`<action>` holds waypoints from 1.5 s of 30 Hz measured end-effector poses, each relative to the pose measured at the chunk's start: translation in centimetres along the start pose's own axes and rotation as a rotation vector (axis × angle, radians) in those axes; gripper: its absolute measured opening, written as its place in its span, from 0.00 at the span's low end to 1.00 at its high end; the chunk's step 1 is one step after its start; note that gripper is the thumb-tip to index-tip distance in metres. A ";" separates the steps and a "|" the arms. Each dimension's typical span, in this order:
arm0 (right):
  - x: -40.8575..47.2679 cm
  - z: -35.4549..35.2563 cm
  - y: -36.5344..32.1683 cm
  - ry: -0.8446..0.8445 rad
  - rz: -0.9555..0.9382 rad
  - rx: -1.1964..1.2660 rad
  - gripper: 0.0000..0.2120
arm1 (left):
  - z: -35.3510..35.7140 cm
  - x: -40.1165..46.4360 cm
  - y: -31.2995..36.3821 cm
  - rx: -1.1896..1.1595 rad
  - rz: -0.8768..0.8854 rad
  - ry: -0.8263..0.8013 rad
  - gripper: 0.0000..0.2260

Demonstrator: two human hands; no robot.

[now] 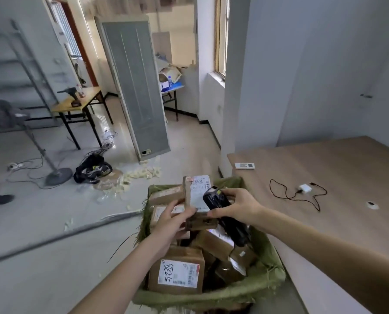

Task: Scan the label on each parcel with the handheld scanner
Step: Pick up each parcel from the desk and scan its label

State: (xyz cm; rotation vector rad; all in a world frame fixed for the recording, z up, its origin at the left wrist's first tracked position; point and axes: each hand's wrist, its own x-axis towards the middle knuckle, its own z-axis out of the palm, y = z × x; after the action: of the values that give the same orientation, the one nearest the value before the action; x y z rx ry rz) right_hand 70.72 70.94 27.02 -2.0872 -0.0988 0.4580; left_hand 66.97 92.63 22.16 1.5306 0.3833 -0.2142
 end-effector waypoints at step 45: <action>-17.6 -16.1 4.2 0.568 0.371 -0.243 0.27 | 16.2 0.5 8.5 0.349 0.381 -0.405 0.18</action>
State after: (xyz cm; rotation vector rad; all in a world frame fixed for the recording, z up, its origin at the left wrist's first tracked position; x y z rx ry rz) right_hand 59.71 51.28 35.98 -2.4050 0.5998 0.0538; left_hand 72.28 76.87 29.79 1.8180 -0.2812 -0.2930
